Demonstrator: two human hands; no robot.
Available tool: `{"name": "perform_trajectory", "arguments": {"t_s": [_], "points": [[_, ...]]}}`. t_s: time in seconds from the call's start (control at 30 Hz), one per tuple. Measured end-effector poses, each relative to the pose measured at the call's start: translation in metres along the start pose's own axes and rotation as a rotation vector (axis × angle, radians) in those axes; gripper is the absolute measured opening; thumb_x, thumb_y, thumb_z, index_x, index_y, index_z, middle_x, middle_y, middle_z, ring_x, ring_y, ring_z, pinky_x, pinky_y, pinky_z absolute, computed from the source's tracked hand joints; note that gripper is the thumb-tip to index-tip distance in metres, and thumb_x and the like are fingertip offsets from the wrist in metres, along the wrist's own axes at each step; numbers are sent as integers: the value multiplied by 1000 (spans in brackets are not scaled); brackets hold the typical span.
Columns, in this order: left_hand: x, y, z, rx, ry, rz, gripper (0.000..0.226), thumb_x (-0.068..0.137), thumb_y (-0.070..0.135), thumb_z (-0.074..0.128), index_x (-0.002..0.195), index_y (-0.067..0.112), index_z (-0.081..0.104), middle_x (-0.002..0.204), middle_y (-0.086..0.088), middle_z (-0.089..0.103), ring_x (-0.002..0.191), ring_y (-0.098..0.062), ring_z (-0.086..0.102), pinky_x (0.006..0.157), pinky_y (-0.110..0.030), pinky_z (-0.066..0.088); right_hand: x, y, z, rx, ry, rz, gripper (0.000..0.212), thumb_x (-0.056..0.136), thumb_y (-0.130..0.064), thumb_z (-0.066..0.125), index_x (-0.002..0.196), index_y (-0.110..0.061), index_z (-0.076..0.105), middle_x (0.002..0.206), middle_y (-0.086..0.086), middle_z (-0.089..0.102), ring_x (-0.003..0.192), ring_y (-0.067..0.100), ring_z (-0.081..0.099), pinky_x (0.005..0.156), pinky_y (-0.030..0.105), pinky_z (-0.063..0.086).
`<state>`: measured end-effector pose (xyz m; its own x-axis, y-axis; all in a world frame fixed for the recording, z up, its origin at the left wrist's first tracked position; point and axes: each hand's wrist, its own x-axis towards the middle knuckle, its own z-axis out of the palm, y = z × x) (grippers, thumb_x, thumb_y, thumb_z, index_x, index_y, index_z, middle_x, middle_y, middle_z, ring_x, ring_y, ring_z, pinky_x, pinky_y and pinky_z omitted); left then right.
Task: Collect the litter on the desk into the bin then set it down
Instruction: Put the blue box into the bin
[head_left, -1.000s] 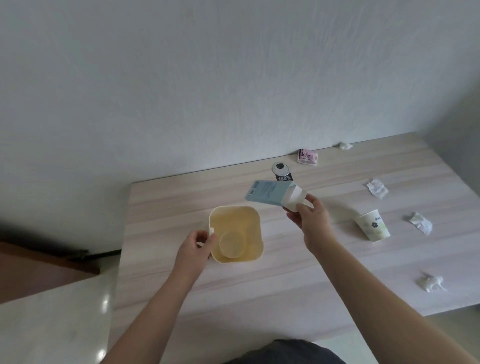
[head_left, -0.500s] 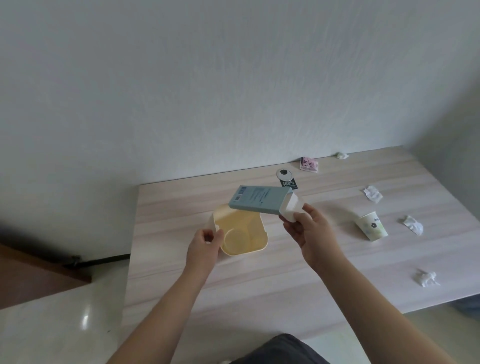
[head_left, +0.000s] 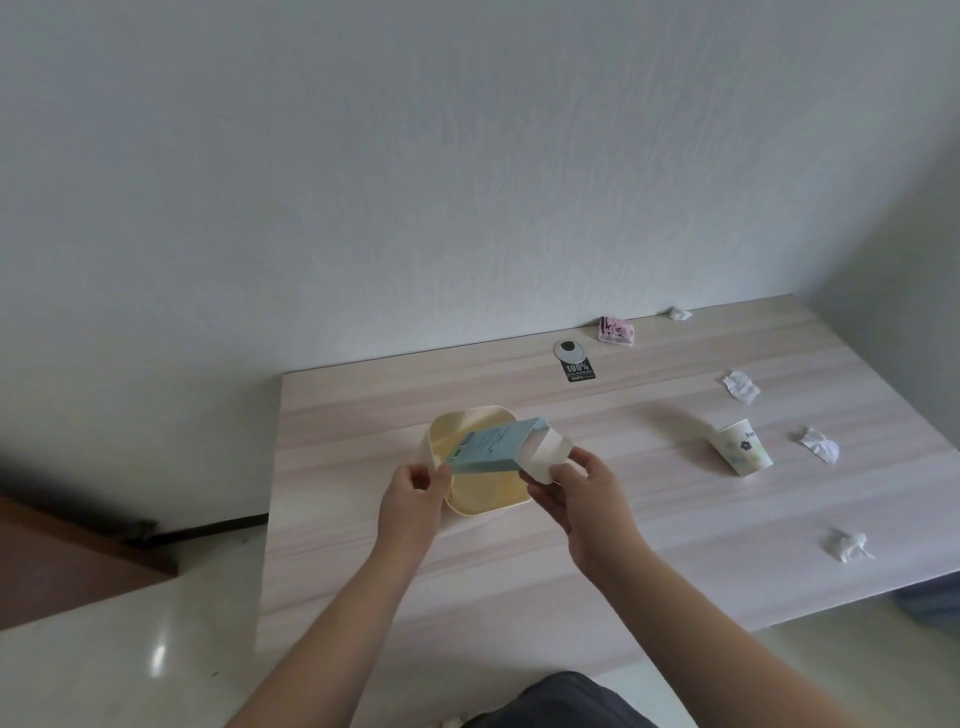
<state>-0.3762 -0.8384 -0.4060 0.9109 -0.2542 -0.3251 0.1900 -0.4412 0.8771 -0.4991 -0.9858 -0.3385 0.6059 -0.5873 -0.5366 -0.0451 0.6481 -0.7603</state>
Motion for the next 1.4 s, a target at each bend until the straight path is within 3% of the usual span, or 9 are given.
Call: {"name": "perform_trajectory", "arguments": {"t_s": [0.3,0.47,0.6,0.7,0.87,0.97,1.07,1.2,1.4], "points": [[-7,-1,-9,16,-23,26,20,90,42,62,90,23,58,91,2,66,80,-21,65,63,-29,46,0,20,31,43,31,80,37,92,3,49,128,-5,46,104,21,69,90,26,73,69,27,61],[-8,1,-11,-10,-27,38,25,90,41,63,92,16,61,88,-2,68,79,-23,66,68,-33,49,-5,20,49,-91,-151,176,54,92,2,55,140,-8,32,104,17,67,94,20,70,76,27,59],[-4,-1,-16,-21,-45,45,24,91,39,62,92,15,62,89,-4,68,79,-25,65,74,-40,51,-5,9,45,-284,-229,149,46,94,1,50,139,-1,40,114,18,67,99,17,69,76,22,58],[-1,-2,-20,-40,-58,44,23,91,39,63,91,16,62,87,-3,68,74,-23,63,73,-41,51,-3,1,39,-317,-193,83,34,95,1,48,129,-4,48,107,15,70,93,16,71,77,23,58],[1,-4,-24,-53,-85,48,23,92,41,62,91,18,62,82,-1,64,58,-11,57,58,-26,45,-4,-16,27,-470,-143,-122,25,95,-1,47,114,-7,61,96,8,74,87,16,72,77,26,56],[2,-5,-28,-38,-120,67,23,93,41,60,93,18,61,80,0,62,45,1,53,49,-17,42,-7,-23,19,-859,-77,-346,23,95,-12,49,111,-21,63,95,-7,73,90,10,69,76,21,52],[2,-4,-29,-7,-152,88,23,94,42,59,92,19,60,78,0,62,42,2,50,53,-23,42,-12,-23,12,-1163,-49,-512,22,95,-19,50,111,-28,63,99,-12,70,90,4,63,70,8,43],[0,-4,-30,10,-186,105,22,93,42,58,92,20,60,76,1,61,42,2,50,53,-23,42,-25,-14,5,-1384,-100,-685,25,95,-23,52,119,-22,60,115,-6,62,102,11,58,84,26,48],[-1,-6,-24,35,-240,127,26,93,43,58,93,18,61,69,2,60,43,-1,50,55,-27,42,-42,-4,-17,-1657,19,-778,38,93,-26,54,130,-17,55,129,1,58,117,24,54,94,36,45]]}}
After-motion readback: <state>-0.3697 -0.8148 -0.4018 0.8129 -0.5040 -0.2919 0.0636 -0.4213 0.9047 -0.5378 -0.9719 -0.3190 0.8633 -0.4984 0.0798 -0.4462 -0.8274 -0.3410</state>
